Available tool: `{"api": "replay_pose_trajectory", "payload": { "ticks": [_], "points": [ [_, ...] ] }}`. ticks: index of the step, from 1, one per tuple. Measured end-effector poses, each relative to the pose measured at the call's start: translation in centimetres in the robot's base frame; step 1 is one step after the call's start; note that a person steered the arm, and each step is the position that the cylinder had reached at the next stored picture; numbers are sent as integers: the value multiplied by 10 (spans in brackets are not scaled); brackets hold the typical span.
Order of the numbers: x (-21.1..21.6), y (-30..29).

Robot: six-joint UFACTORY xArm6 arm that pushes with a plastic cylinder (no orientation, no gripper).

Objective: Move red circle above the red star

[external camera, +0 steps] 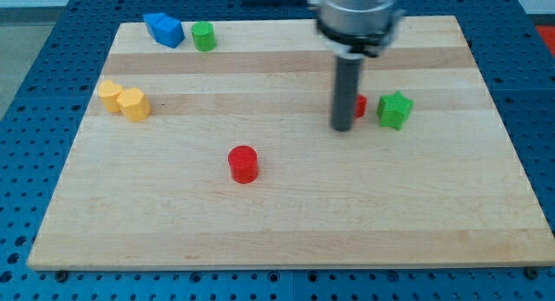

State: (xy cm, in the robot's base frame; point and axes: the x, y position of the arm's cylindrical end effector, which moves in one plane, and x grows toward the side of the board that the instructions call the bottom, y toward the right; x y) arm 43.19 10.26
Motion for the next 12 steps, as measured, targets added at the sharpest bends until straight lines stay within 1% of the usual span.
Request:
{"api": "replay_pose_trajectory", "payload": {
  "ticks": [1,2,3,4,5,6,7,8,9,10,11,12],
  "points": [
    [16,0],
    [92,-45],
    [124,-145],
    [128,-242],
    [104,-227],
    [103,-154],
    [90,-161],
    [107,-232],
    [92,-255],
    [67,-109],
    [41,-93],
    [103,-164]
  ]
}}
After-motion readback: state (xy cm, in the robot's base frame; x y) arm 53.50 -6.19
